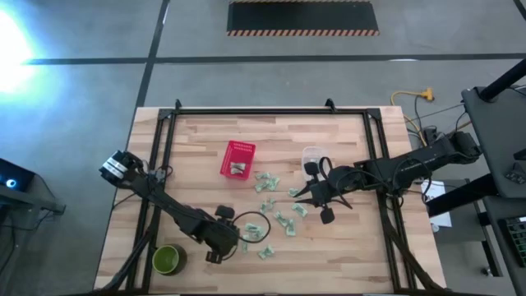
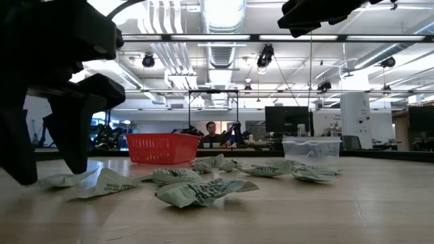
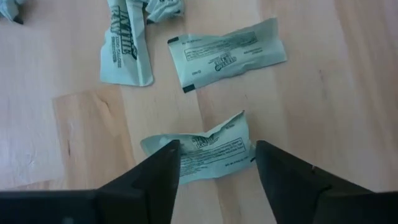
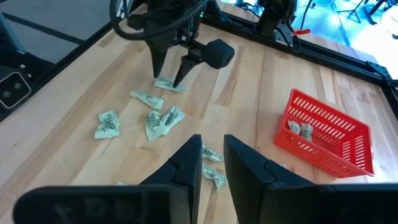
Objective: Pick and place items into bin
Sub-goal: Put the stevia packet into the red bin
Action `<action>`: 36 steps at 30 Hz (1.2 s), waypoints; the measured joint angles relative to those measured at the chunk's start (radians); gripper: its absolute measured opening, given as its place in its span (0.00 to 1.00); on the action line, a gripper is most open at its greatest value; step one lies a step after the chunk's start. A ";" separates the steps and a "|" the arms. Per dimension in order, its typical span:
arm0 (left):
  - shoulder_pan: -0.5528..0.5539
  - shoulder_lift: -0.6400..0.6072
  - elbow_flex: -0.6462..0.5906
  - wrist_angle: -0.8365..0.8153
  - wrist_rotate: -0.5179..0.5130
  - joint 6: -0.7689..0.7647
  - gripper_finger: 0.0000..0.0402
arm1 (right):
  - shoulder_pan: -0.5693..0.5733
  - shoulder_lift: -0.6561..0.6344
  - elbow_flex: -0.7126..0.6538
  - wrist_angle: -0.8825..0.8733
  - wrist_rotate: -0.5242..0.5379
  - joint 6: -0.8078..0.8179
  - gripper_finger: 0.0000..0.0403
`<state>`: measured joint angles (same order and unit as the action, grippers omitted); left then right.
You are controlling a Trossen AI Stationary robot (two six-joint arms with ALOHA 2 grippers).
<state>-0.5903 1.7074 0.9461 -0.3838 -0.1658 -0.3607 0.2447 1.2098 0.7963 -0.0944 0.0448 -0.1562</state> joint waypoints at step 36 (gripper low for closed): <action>0.001 -0.003 0.049 -0.141 -0.047 0.009 0.09 | 0.000 0.000 -0.004 0.000 0.000 0.052 0.14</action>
<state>-0.5892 1.7049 0.9951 -0.5251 -0.2130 -0.3521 0.2447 1.2098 0.7925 -0.0940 0.0452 -0.1047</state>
